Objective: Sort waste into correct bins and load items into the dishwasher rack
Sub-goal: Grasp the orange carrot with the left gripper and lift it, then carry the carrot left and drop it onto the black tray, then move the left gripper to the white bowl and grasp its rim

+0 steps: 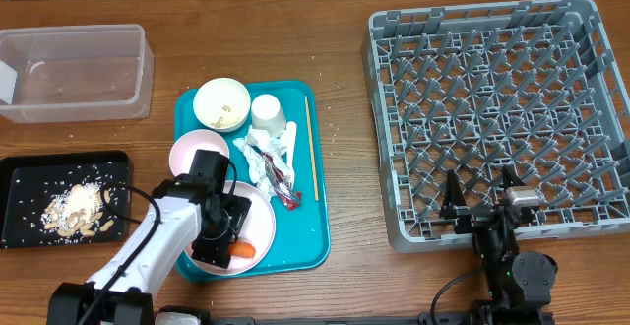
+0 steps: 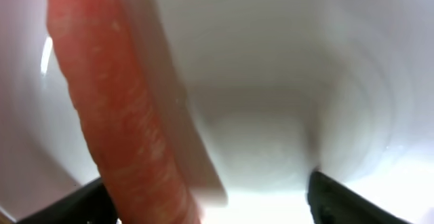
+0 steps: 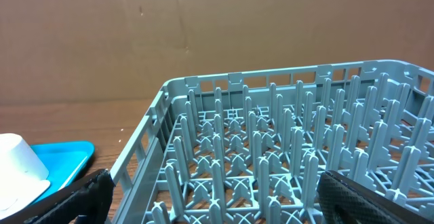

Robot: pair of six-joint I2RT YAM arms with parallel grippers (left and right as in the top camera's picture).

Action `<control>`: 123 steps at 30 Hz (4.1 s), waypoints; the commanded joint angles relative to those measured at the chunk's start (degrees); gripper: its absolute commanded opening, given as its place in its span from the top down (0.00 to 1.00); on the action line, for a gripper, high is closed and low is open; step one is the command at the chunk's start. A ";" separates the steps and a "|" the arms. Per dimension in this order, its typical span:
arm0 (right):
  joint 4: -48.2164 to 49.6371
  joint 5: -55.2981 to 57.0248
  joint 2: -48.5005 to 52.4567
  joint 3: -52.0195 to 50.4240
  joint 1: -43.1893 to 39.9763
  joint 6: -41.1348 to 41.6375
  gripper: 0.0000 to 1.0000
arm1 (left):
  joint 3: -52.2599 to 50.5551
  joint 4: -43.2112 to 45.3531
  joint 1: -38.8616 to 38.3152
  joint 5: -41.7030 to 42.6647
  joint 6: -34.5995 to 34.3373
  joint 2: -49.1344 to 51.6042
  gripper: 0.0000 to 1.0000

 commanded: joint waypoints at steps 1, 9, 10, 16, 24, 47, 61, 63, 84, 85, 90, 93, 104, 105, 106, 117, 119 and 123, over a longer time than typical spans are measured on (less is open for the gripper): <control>0.20 0.35 -0.46 -0.59 -0.04 -0.17 0.00 | -0.63 -0.15 -0.33 -2.45 1.27 1.49 0.26; 0.20 0.35 -0.46 -0.59 -0.04 -0.17 0.00 | -0.63 0.02 -0.33 -6.29 1.29 1.49 0.38; 0.20 0.35 -0.46 -0.57 -0.04 -0.17 0.00 | -0.63 0.02 -0.33 -6.86 1.31 1.49 0.37; 0.20 0.35 -0.46 -0.57 -0.04 -0.17 0.00 | -0.55 1.14 -0.31 -7.63 4.13 1.46 0.53; 0.20 0.35 -0.46 -0.57 -0.04 -0.17 0.00 | -0.55 2.10 -0.33 -4.92 4.09 1.46 0.63; 0.20 0.35 -0.46 -0.57 -0.04 -0.17 0.00 | 20.37 -12.68 0.63 -4.79 18.75 1.46 0.95; 0.20 0.35 -0.46 -0.59 -0.04 -0.17 0.00 | 34.86 -16.85 37.57 -7.91 29.79 2.29 0.91; 0.20 0.35 -0.46 -0.59 -0.04 -0.17 0.00 | 34.82 -14.38 41.94 -7.91 30.38 3.13 0.88; 0.20 0.35 -0.46 -0.57 -0.04 -0.17 0.00 | 35.06 -6.03 51.45 -12.57 36.46 16.68 0.32; 0.20 0.35 -0.46 -0.59 -0.04 -0.17 0.00 | 35.34 -6.54 51.45 -12.15 36.87 16.68 0.32; 0.20 0.35 -0.46 -0.59 -0.04 -0.17 0.00 | 40.70 -12.52 51.32 -7.96 37.09 16.48 0.33; 0.20 0.35 -0.46 -0.57 -0.04 -0.17 0.00 | 45.90 -17.35 51.08 -6.14 37.59 16.31 0.34; 0.20 0.35 -0.46 -0.57 -0.04 -0.17 0.00 | 58.84 -28.55 44.78 -2.43 44.44 16.24 0.32; 0.20 0.35 -0.46 -0.59 -0.04 -0.17 0.00 | 58.97 -28.72 43.82 -2.29 44.94 16.22 0.32; 0.20 0.35 -0.46 -0.59 -0.04 -0.17 0.00 | 58.99 -28.98 42.66 -2.34 45.33 16.22 0.30; 0.20 0.35 -0.46 -0.57 -0.04 -0.17 0.00 | 58.99 -28.87 26.27 -0.79 53.48 16.26 0.14; 0.20 0.35 -0.46 -0.57 -0.04 -0.17 0.00 | 58.97 -28.44 22.45 -0.76 51.45 16.28 0.14; 0.20 0.35 -0.46 -0.59 -0.04 -0.17 0.00 | 58.97 -24.90 16.33 -0.98 47.23 17.11 0.00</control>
